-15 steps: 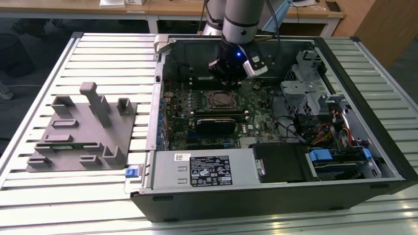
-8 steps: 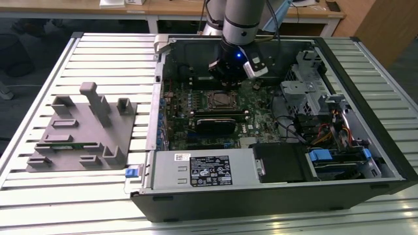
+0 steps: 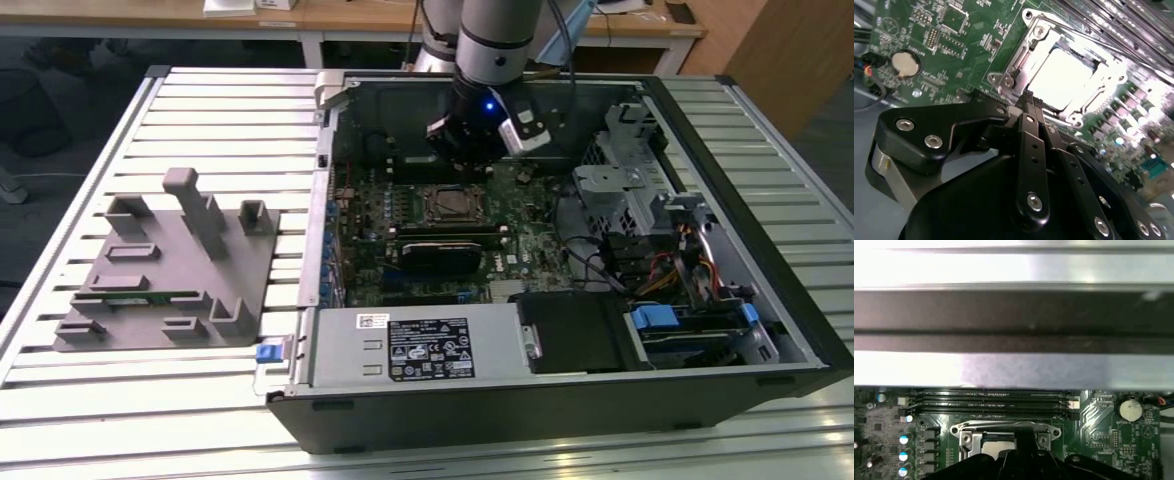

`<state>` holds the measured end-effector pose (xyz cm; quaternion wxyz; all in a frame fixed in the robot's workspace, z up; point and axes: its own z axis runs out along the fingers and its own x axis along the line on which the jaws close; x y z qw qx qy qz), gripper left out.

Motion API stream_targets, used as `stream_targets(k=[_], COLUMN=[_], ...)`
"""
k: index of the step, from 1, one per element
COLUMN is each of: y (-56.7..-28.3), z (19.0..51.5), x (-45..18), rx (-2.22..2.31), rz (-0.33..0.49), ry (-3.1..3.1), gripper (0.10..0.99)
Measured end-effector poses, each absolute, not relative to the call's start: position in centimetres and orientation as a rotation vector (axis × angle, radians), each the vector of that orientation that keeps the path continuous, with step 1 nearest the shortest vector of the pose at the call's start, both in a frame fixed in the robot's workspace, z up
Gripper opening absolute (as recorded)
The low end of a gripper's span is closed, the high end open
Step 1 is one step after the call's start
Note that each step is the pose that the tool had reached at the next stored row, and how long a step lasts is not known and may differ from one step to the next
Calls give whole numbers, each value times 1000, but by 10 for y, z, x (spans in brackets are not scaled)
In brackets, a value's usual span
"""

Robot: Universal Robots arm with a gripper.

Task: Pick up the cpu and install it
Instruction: 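Install the second cpu locking lever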

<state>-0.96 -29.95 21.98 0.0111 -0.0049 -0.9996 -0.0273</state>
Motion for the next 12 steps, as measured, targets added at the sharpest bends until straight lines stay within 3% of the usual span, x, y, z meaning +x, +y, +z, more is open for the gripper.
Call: stream_targets(k=[5,12], y=[-300,-315], z=[239,239], x=[-9,-10], rx=[-15,-15], rz=[-85,-86], ry=[-3118,-3118], gripper=[106,106])
